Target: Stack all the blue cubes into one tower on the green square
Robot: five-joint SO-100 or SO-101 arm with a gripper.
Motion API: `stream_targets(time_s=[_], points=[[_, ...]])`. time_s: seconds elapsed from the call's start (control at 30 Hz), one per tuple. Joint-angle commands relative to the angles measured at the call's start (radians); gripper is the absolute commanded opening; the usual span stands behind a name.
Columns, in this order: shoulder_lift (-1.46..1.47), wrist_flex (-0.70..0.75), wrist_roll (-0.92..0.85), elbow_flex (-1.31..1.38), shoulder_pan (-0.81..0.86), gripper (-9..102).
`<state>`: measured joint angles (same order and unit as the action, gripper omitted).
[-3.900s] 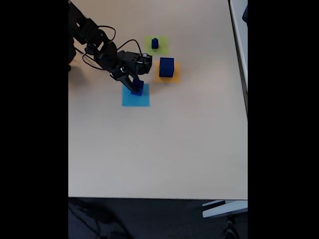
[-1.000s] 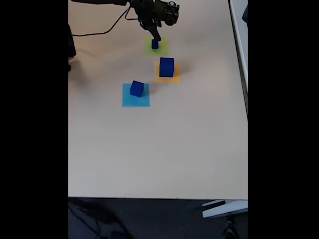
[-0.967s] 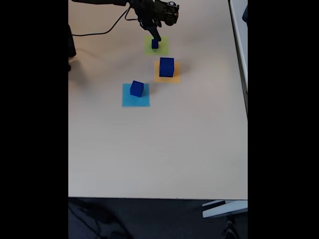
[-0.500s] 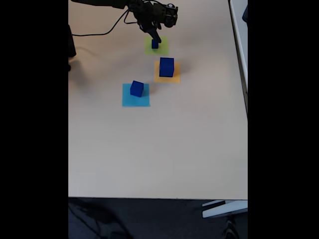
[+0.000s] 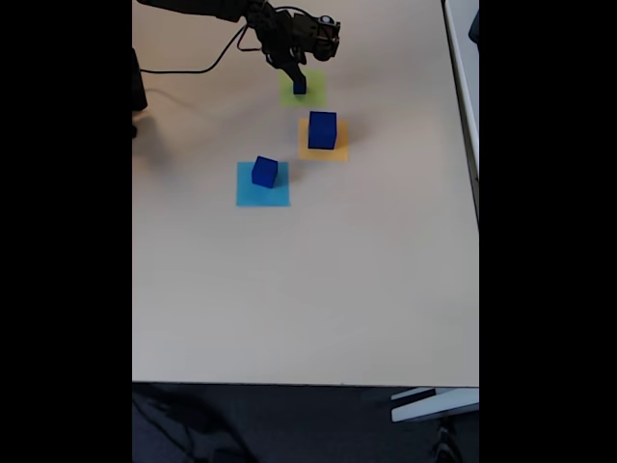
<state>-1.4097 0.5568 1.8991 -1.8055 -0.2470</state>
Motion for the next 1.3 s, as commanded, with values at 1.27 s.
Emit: stream_targets(time_s=[1.27], points=[[-0.055,0.071,-0.057,0.014,0.041,12]])
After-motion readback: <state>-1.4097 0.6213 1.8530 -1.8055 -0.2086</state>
